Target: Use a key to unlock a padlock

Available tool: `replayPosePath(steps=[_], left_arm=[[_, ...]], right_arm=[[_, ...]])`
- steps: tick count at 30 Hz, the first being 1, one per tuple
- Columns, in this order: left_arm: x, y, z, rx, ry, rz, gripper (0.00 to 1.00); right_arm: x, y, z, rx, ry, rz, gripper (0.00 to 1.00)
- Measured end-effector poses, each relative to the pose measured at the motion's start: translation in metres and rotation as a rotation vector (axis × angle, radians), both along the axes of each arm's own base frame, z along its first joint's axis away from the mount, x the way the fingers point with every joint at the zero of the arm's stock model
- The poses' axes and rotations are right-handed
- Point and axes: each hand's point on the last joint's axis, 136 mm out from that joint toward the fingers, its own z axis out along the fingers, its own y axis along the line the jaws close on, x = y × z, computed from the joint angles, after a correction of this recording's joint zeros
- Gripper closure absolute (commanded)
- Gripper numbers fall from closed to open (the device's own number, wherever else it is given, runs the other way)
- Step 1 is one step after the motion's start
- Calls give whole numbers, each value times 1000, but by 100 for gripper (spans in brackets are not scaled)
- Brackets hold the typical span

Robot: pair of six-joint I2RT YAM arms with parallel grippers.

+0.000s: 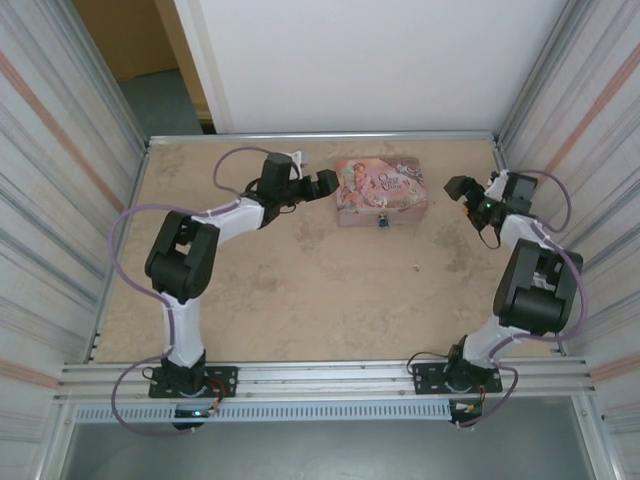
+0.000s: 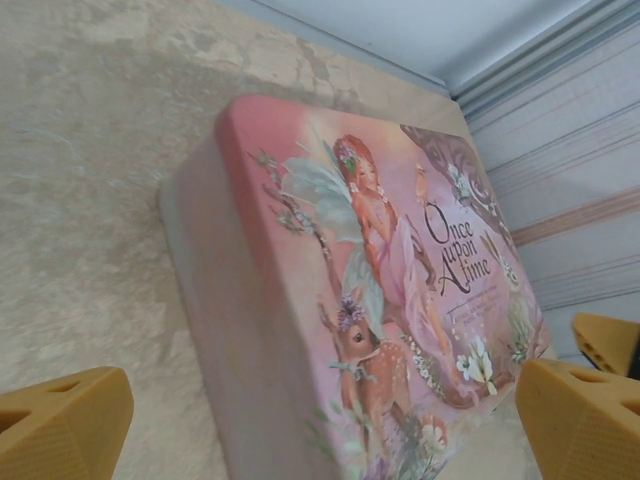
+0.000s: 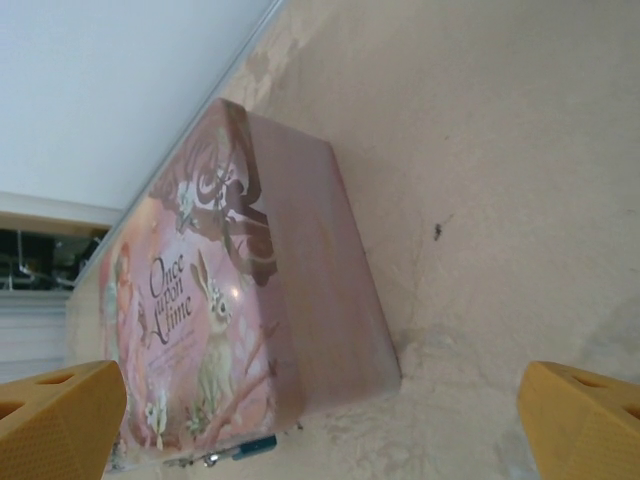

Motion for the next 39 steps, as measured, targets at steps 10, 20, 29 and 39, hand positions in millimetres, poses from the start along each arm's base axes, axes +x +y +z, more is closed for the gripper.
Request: replayPosePath(steps=[10, 20, 29, 39], left_arm=[[11, -26, -35, 8, 117, -23, 1], [7, -47, -51, 16, 174, -66, 1], [5, -54, -41, 3, 169, -96, 1], [5, -45, -42, 48, 158, -101, 1]], right_arm=[[43, 49, -10, -10, 16, 127, 1], [52, 80, -22, -26, 59, 232, 1], [40, 97, -26, -41, 77, 322, 1], [16, 117, -28, -57, 90, 374, 1]])
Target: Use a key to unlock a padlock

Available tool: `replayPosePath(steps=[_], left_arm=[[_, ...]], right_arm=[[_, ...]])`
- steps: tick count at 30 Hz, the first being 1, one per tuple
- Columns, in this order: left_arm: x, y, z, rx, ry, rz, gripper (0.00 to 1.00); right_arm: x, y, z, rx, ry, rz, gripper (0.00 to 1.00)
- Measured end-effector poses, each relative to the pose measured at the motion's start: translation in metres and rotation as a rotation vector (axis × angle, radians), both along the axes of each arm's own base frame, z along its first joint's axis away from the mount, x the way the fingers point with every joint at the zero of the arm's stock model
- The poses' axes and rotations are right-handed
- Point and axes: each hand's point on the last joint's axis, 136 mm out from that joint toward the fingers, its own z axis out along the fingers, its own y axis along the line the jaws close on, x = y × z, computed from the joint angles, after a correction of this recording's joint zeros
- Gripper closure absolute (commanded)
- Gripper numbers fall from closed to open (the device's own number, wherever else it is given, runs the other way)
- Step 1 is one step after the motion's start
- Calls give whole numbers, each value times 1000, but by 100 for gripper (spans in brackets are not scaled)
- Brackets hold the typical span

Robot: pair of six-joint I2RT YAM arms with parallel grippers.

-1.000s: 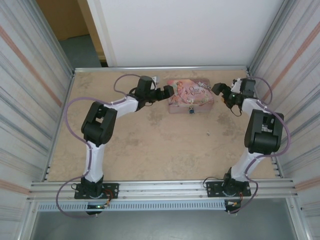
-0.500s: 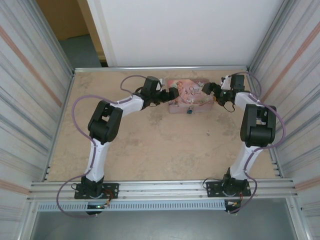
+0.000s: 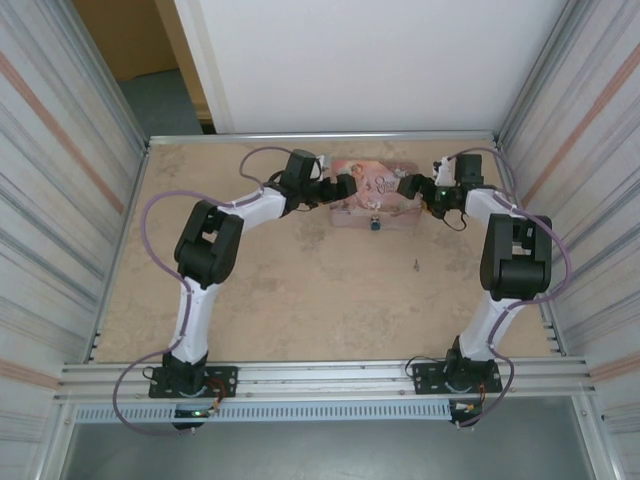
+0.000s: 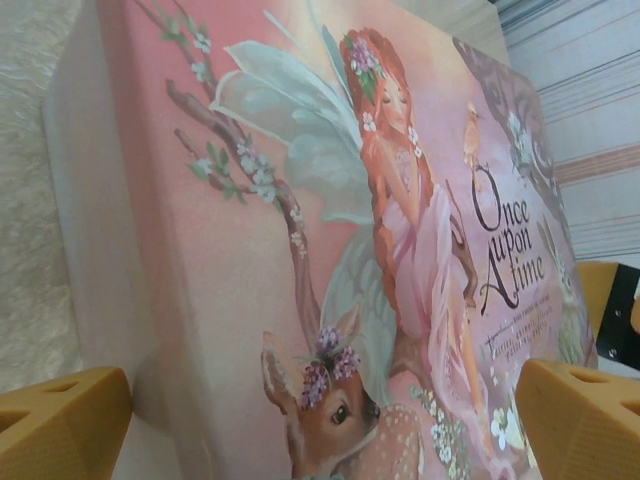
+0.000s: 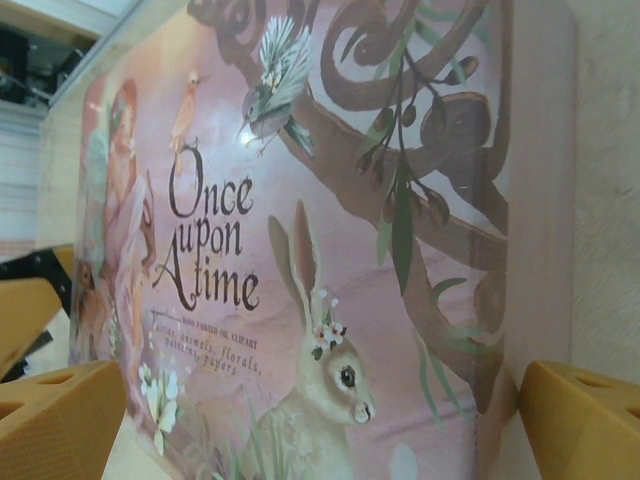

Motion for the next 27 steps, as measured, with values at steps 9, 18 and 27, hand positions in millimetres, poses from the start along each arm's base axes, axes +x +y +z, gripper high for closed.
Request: replayPosePath(steps=[9, 18, 27], left_arm=[[-19, 43, 2, 56, 17, 49, 1], [-35, 87, 13, 108, 16, 113, 1], [-47, 109, 7, 166, 17, 144, 1]], right_arm=[[-39, 52, 0, -23, 29, 103, 1], [-77, 104, -2, -43, 60, 197, 1], [-104, 134, -5, -79, 80, 245, 1]])
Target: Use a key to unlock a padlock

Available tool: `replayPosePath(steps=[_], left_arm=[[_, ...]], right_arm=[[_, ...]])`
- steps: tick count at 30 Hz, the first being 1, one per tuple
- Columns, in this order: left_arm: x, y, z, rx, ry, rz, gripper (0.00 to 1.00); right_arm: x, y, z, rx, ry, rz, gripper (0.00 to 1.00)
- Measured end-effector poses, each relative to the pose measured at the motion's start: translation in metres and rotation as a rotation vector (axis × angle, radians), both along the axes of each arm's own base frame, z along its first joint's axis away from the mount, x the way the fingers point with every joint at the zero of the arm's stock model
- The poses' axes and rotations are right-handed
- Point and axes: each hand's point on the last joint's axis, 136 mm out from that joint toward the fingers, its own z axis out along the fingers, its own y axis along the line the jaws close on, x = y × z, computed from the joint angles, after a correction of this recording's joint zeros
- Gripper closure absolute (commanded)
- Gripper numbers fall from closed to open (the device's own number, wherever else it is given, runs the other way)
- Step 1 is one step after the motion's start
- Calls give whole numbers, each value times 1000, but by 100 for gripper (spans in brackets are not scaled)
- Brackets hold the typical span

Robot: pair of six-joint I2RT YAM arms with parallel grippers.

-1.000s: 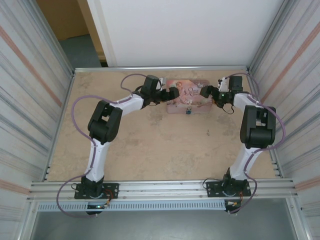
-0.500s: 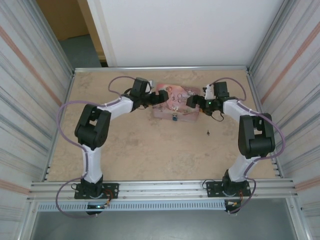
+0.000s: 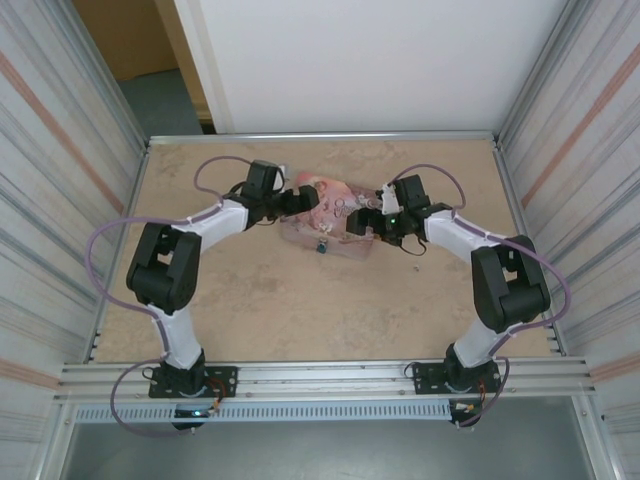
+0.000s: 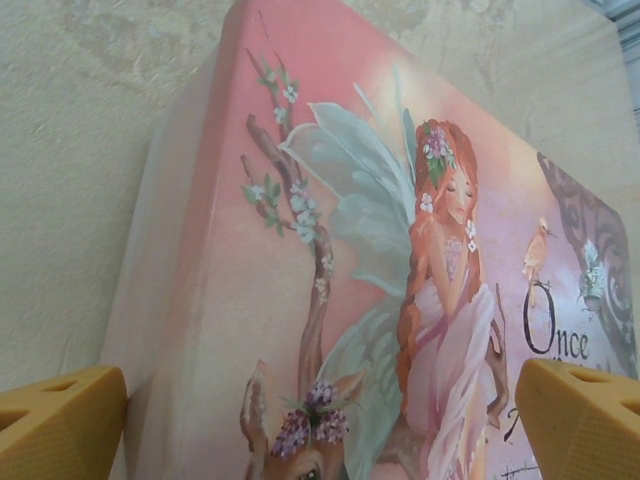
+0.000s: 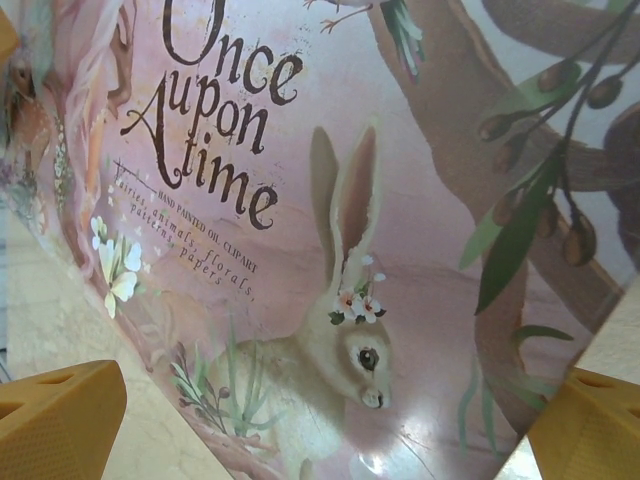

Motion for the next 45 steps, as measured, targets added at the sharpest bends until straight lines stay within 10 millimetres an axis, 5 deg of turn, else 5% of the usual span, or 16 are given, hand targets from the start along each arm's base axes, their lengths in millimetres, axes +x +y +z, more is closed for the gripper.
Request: replayPosePath(steps=[5, 15, 27, 32, 38, 45], left_arm=[[-7, 10, -15, 20, 33, 16, 1], [-14, 18, -14, -2, 30, 32, 1], [-13, 43, 41, -36, -89, 80, 1], [-31, 57, 63, -27, -152, 91, 1], [-65, 75, 85, -15, -229, 102, 1], [-104, 97, 66, 12, -229, 141, 1]], right_arm=[[-4, 7, -1, -15, 1, 4, 1], [-9, 5, -12, -85, -5, -12, 1], [-8, -50, 27, -187, -81, -163, 1], [-25, -78, 37, -285, -76, -200, 1], [-52, -105, 26, -400, 12, -195, 1], [-74, -125, 4, -519, 126, -164, 7]])
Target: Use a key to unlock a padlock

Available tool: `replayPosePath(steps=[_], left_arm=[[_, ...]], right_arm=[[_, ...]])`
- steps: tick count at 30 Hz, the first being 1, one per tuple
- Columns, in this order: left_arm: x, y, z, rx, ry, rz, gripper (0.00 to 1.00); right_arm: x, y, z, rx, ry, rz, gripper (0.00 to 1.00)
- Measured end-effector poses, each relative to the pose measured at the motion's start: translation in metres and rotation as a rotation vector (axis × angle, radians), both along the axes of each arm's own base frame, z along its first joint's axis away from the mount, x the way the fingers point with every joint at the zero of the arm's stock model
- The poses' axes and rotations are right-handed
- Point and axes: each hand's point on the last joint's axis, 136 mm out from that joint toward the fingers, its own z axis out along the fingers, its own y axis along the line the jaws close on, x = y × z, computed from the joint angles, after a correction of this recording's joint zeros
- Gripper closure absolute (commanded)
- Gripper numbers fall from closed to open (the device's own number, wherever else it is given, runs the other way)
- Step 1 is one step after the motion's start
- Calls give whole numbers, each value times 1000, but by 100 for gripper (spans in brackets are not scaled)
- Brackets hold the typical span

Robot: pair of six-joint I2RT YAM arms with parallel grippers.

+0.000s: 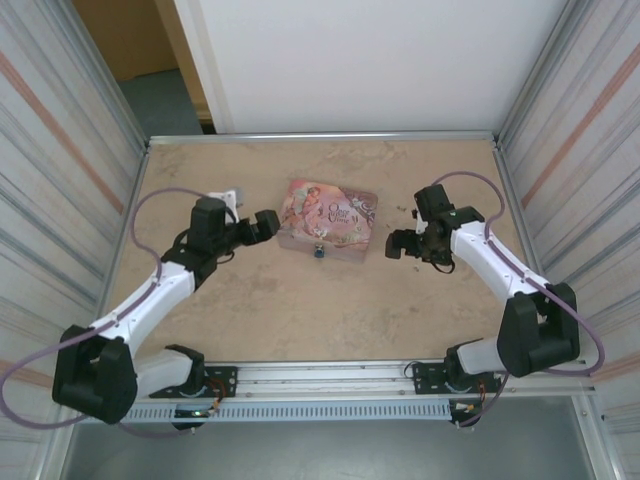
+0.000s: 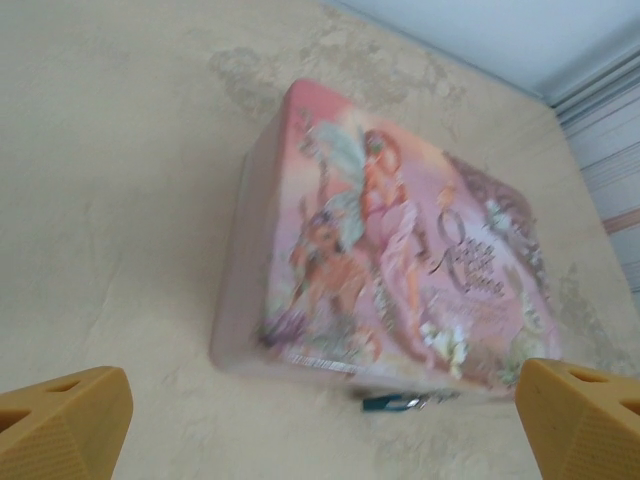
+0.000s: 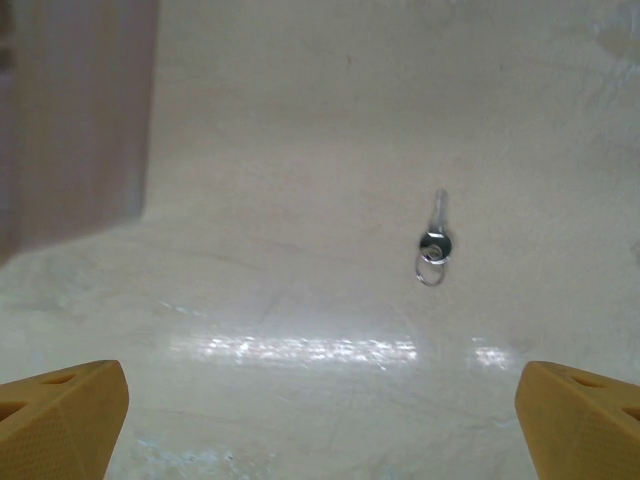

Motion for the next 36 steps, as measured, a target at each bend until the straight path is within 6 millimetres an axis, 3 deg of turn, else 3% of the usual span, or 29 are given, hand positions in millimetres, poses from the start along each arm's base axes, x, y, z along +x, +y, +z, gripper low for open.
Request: replayPosePath(steps=[5, 11, 23, 36], left_arm=[[-26, 14, -25, 13, 42, 37, 1], [-40, 24, -36, 14, 59, 68, 1], [-42, 30, -40, 23, 74, 100, 1], [-43, 31, -44, 30, 89, 103, 1]], right_arm=[[-5, -5, -21, -48, 82, 17, 18], [-7, -10, -48, -96, 170, 39, 32], [2, -21, -71, -117, 218, 15, 58], [13, -34, -80, -136, 225, -13, 74]])
